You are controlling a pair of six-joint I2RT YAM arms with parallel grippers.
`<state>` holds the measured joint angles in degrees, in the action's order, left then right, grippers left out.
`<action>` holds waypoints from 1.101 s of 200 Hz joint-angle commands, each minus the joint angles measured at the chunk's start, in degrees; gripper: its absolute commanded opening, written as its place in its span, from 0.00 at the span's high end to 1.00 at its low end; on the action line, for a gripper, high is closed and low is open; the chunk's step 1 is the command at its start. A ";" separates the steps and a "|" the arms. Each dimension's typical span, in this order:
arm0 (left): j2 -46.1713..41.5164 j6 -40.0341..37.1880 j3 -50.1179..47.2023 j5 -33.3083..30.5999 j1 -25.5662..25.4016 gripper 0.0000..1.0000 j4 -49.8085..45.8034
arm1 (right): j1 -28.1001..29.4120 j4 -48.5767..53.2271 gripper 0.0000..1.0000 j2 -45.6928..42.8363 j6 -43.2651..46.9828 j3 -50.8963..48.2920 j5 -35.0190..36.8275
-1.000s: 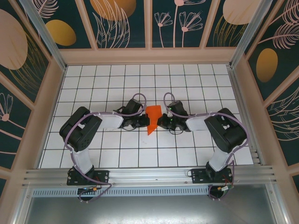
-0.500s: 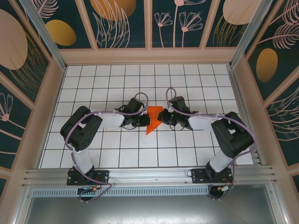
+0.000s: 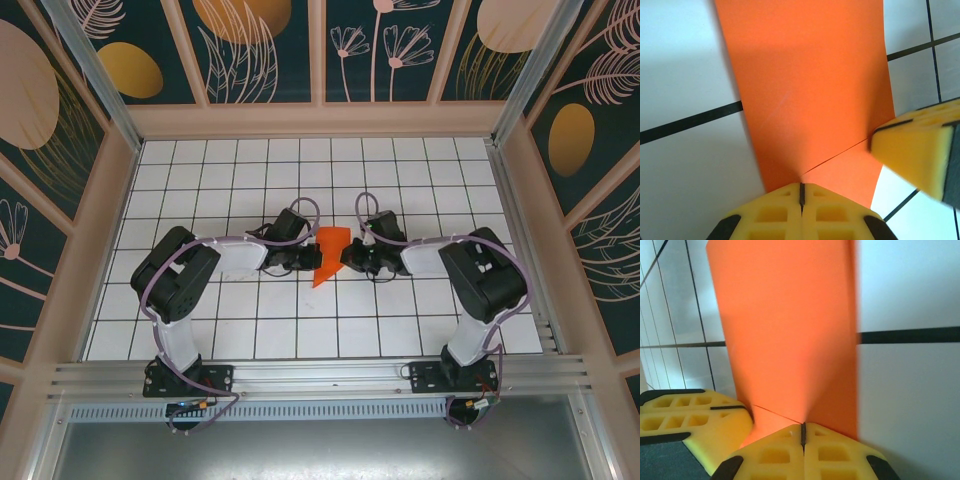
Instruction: Fold a paper plane with a square sheet of paper (pick it up from the middle)
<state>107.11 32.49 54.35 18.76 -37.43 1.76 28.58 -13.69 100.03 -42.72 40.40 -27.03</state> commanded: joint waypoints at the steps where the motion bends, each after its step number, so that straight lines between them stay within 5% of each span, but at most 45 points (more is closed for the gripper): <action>1: 5.21 -2.08 -2.75 -9.27 0.67 1.00 -7.91 | -4.93 4.13 1.00 -2.18 -0.77 -3.66 5.12; 58: 5.35 -2.13 -1.38 -7.44 0.69 1.00 -6.71 | -3.51 4.68 1.00 -12.40 -1.97 -3.60 6.02; 103: 5.32 -1.59 -1.27 -6.38 0.69 1.00 -5.58 | 3.72 0.88 1.00 -5.78 -3.60 0.58 2.88; 205: -2.51 0.40 -0.51 -5.79 0.66 1.00 -1.40 | 3.77 1.95 1.00 1.45 -6.67 -0.14 5.86; 220: -6.67 2.64 -1.38 -7.32 0.62 0.90 -0.37 | 3.77 2.52 1.00 1.53 -7.46 -0.82 6.67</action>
<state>106.04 32.34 54.37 16.95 -37.41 1.85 32.45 -13.54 99.22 -48.40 40.27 -23.86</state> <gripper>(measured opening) 0.065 0.066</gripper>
